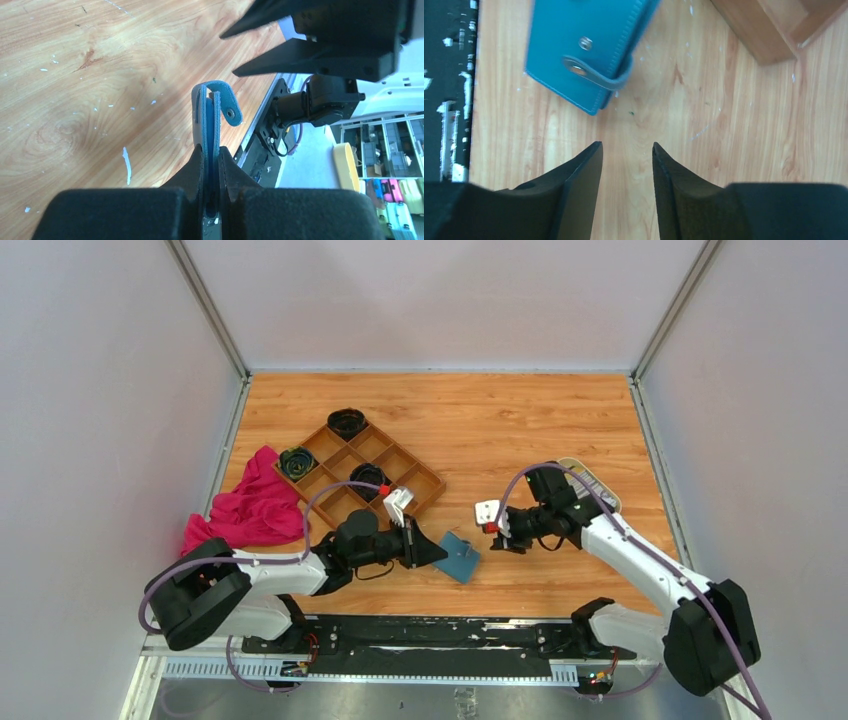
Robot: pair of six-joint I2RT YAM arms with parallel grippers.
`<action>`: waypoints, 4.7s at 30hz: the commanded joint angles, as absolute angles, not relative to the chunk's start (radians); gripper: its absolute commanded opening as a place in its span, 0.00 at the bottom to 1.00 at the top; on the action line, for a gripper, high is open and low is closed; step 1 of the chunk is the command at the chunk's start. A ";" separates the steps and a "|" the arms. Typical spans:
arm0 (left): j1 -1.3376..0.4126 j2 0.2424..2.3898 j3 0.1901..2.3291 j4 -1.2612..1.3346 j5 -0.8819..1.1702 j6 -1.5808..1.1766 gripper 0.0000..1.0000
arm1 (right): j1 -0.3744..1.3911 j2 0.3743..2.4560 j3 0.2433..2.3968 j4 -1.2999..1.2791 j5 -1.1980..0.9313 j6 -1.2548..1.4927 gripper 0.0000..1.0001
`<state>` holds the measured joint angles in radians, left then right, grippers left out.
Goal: Put the credit cards into the card holder
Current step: Open the card holder at the center of the board.
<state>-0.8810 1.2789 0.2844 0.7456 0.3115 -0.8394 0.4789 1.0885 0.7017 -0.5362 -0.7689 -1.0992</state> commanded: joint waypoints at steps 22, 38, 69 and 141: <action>-0.962 1.365 0.406 0.693 0.188 -0.870 0.00 | 0.683 1.208 0.787 -0.484 -0.800 -0.730 0.00; -0.962 1.277 0.367 0.686 0.251 -0.745 0.00 | 0.639 1.266 0.864 -0.518 -0.538 -0.662 0.20; -0.962 1.246 0.442 0.521 0.416 -0.482 0.00 | 0.587 1.310 0.881 -0.643 -0.688 -0.776 0.48; -1.116 0.865 0.234 0.466 -0.190 -0.548 1.00 | 0.267 1.352 0.980 -0.700 -0.890 -0.480 0.00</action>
<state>-1.0668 0.7959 0.1814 0.4603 -0.0795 -0.6094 0.2855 1.3445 0.9756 -0.7197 -0.8551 -0.5411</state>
